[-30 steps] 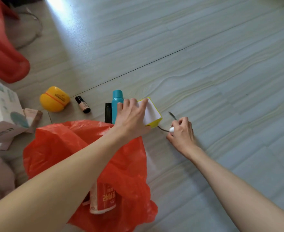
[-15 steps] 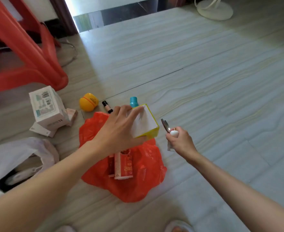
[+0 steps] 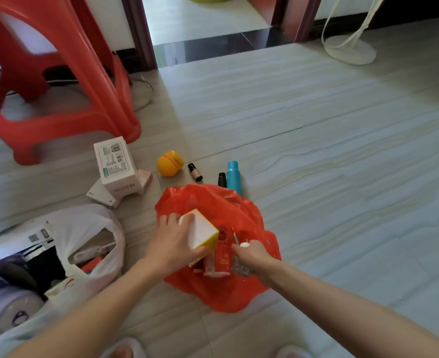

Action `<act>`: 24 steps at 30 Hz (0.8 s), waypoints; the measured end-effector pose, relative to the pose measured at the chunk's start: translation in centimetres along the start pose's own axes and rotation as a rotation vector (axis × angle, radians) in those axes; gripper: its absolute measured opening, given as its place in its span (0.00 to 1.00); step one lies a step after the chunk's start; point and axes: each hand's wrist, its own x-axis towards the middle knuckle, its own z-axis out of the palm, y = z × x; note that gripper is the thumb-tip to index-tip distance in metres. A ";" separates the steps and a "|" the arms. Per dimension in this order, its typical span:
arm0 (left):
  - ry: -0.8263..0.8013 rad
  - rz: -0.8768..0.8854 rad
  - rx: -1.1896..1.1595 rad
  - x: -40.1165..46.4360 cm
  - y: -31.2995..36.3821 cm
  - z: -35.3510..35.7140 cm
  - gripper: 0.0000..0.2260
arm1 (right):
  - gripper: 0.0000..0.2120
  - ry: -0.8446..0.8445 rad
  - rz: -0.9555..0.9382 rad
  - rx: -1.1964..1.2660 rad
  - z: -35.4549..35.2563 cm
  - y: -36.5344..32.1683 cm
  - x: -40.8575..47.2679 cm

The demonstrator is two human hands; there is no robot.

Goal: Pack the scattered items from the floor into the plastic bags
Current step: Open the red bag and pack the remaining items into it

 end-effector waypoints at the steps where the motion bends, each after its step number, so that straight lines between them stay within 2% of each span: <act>1: 0.037 0.031 -0.010 0.2 0.3 0.8 0.36 | 0.16 0.048 0.003 0.023 0.3 0.2 0.7; 5: 0.118 0.120 -0.014 1.1 0.6 3.5 0.33 | 0.17 0.168 -0.006 0.088 0.8 2.0 2.1; 7: 0.115 0.119 -0.003 1.3 0.1 4.5 0.33 | 0.20 0.151 -0.022 0.083 0.6 2.9 2.1; 10: 0.104 0.078 0.010 1.4 -0.3 5.0 0.31 | 0.16 0.135 -0.069 0.107 -0.4 2.9 1.7; 13: 0.129 0.045 0.065 1.3 -0.3 5.0 0.26 | 0.15 0.063 -0.121 0.043 -0.9 2.3 0.7; 17: 0.077 -0.007 0.181 1.1 -0.9 4.9 0.25 | 0.12 0.118 -0.314 -0.183 -0.8 1.0 -0.8; 21: 0.102 0.213 0.186 1.5 -0.5 2.6 0.24 | 0.12 0.183 -0.574 -0.341 -1.4 -1.9 -1.7; 24: 0.194 0.260 0.129 2.4 0.0 0.2 0.20 | 0.13 0.224 -0.663 -0.368 -2.1 -4.1 -1.7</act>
